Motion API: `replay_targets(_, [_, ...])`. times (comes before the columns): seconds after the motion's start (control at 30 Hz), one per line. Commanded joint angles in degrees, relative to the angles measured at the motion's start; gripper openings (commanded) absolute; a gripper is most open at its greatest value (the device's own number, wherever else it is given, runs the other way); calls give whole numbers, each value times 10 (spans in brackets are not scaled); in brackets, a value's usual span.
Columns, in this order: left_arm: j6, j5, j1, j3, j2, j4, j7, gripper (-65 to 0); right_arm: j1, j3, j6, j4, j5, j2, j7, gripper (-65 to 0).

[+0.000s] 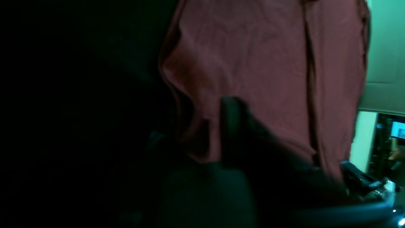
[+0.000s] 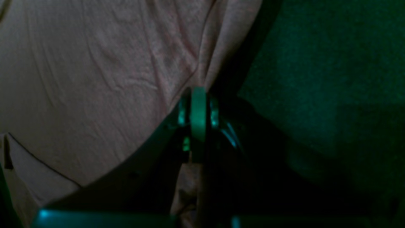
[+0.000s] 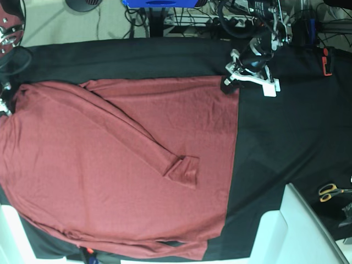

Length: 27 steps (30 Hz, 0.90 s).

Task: Fold the T-shirt properly
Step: 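Lower the left gripper and pinch the shirt edge near the shoulder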

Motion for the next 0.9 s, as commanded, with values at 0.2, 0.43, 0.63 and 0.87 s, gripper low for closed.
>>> replay_targets(0.2, [0, 1, 6, 1, -4, 14, 8, -650, 11, -1, 5, 8, 8, 15, 10, -648])
replay_targets(0.43, [0, -2, 32, -6, -12, 113, 75, -650, 9, 0, 5, 11, 8, 17, -27, -648])
replay_targets(0.63, [0, -1, 34, -7, -14, 144, 106, -650, 0, 5, 5, 11, 10, 22, -61, -648])
replay_targets(0.87, [0, -2, 46, -6, -28, 143, 106, -650, -8, 1, 5, 11, 10, 24, -61, -648])
